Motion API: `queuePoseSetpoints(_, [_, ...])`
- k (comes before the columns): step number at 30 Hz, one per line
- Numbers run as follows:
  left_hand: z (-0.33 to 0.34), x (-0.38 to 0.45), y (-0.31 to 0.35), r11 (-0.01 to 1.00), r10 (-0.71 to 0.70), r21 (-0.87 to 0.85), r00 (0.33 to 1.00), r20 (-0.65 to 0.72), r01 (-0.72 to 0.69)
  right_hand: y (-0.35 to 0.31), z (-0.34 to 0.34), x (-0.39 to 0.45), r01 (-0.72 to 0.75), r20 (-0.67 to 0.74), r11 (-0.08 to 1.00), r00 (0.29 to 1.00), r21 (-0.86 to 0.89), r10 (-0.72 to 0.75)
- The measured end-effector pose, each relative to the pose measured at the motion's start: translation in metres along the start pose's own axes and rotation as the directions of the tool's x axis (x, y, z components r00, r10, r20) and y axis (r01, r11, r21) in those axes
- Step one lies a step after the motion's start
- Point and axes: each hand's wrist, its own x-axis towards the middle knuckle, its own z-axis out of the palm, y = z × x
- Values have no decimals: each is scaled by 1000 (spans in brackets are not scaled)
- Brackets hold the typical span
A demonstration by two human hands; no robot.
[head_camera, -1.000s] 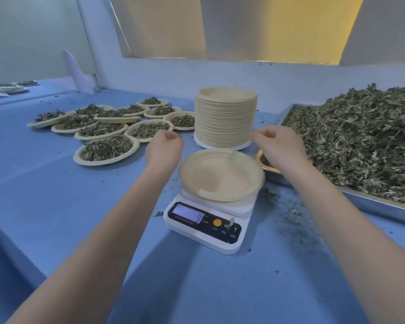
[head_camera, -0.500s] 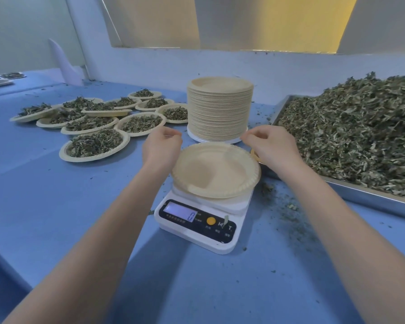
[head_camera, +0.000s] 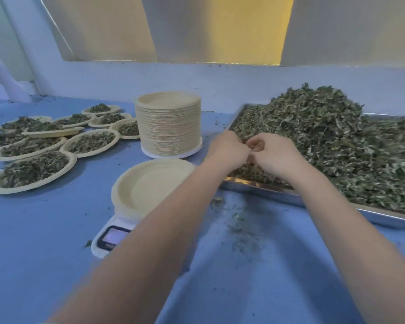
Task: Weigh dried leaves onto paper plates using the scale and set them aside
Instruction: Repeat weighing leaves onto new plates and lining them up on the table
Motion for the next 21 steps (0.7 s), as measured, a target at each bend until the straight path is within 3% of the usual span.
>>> queuePoseSetpoints(5, [54,28,27,991,-126,51,987,95,122,57,-29,8,-100,-90,977,992,-187,84])
queuePoseSetpoints(10, [80,55,38,958,-276,-44,951,140,285,82,-29,28,-167,101,974,978,-155,184])
queuePoseSetpoints(13, [90,61,37,952,-252,-134,952,173,276,84,-23,38,-186,151,970,966,-154,210])
queuePoseSetpoints(16, [93,66,41,945,-188,-232,964,189,230,86,-19,44,-111,179,984,975,-138,135])
queuePoseSetpoints(21, [80,68,44,958,-161,-214,976,144,189,84,-25,47,-42,72,999,997,33,39])
